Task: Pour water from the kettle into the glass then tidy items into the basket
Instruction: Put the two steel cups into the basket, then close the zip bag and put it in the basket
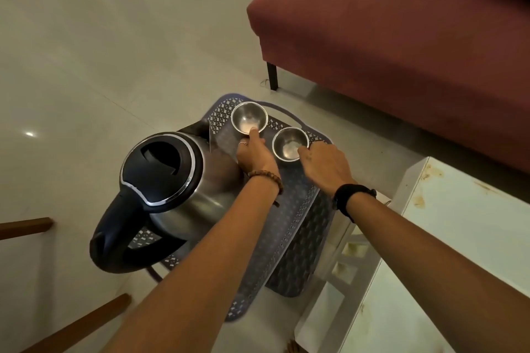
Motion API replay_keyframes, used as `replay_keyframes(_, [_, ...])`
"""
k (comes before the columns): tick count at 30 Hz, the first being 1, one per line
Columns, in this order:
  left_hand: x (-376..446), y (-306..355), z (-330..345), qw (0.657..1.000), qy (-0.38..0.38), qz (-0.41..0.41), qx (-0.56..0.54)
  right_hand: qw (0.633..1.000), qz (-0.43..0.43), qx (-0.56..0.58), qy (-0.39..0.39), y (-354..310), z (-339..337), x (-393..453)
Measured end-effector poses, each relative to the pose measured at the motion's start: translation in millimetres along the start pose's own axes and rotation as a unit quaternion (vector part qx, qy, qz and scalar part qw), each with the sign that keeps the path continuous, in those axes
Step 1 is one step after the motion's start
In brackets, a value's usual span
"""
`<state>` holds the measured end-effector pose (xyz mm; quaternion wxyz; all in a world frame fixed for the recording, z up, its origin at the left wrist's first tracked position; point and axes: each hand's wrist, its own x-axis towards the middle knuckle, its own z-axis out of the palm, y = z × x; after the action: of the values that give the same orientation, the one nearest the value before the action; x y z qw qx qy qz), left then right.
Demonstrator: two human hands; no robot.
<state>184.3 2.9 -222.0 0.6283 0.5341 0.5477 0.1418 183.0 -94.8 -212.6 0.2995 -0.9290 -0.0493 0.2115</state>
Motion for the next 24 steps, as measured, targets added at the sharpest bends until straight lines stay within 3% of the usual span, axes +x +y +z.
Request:
replay_keyframes(5, [6.6, -4.5, -4.8, 0.999, 0.005, -0.032, 0.023, 0.999, 0.034, -0.02, -0.014, -0.4, -3.9, 5.6])
replay_keyframes(13, [16.3, -13.3, -14.1, 0.985, -0.123, -0.046, 0.112, 0.998, 0.032, -0.028, 0.048, -4.3, 3.1, 5.0])
replay_keyframes(17, [4.4, -20.9, -12.7, 0.986, -0.111, -0.028, 0.121, 0.998, 0.013, 0.003, 0.067, -2.6, 1.8, 0.0])
replay_keyframes(19, [-15.4, -23.5, -16.4, 0.987, -0.096, 0.017, 0.126, 0.995, -0.01, 0.014, 0.097, 0.4, -1.7, -12.7])
replay_keyframes(21, [-46.6, -26.7, -24.7, 0.975, -0.087, 0.131, 0.156, 0.988, -0.04, 0.046, 0.139, 10.0, -7.0, -37.1])
replay_keyframes(24, [-111.8, -42.5, -43.3, 0.927, -0.158, 0.308, 0.145, 0.976, -0.054, 0.118, 0.177, 38.1, -17.3, -90.4])
